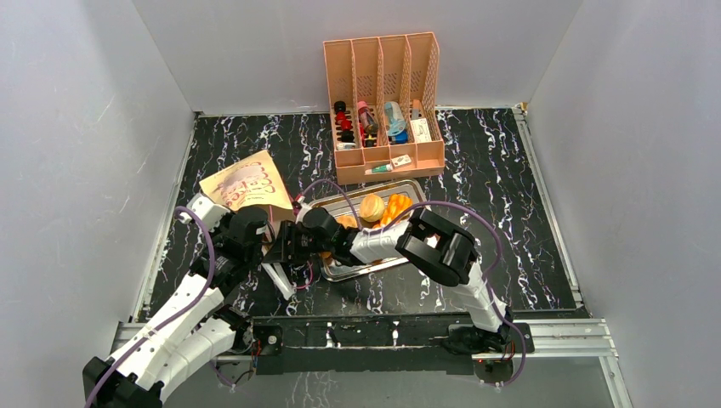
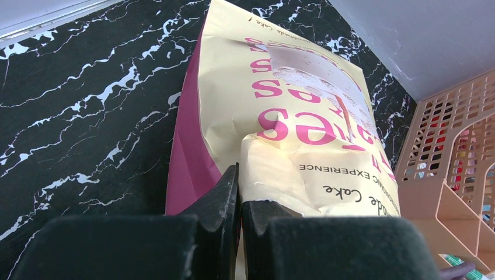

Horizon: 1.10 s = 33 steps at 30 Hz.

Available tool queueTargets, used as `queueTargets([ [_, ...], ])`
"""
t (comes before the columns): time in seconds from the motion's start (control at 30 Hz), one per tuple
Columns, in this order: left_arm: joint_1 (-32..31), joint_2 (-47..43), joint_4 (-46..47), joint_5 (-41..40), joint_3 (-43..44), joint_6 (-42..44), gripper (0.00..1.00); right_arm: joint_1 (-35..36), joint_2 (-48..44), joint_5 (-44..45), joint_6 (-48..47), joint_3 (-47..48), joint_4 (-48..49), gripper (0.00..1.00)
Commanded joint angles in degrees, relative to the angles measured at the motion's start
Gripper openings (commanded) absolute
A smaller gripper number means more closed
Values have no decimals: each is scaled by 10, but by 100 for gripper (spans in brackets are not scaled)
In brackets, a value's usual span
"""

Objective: Take the fake bread out of the paper bag
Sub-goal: Take out the fake bread from the paper bag.

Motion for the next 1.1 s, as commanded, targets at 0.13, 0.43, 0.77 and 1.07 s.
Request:
queueTargets([
  [0.13,-1,-10,-2,-5,3,-8,2,-3,-18,20,-6,6,29,20],
  [0.43,-1,-3,-40,-23,15,-42,1,-2,-66,22,2,-51,45,0],
  [0.77,-1,11,-47,-39,27,-52,2,-2,-164,1,9,-164,76,0],
  [1.07,-1,25,-60,-49,33,-79,2,-2,-279,-19,5,-263,74,0],
])
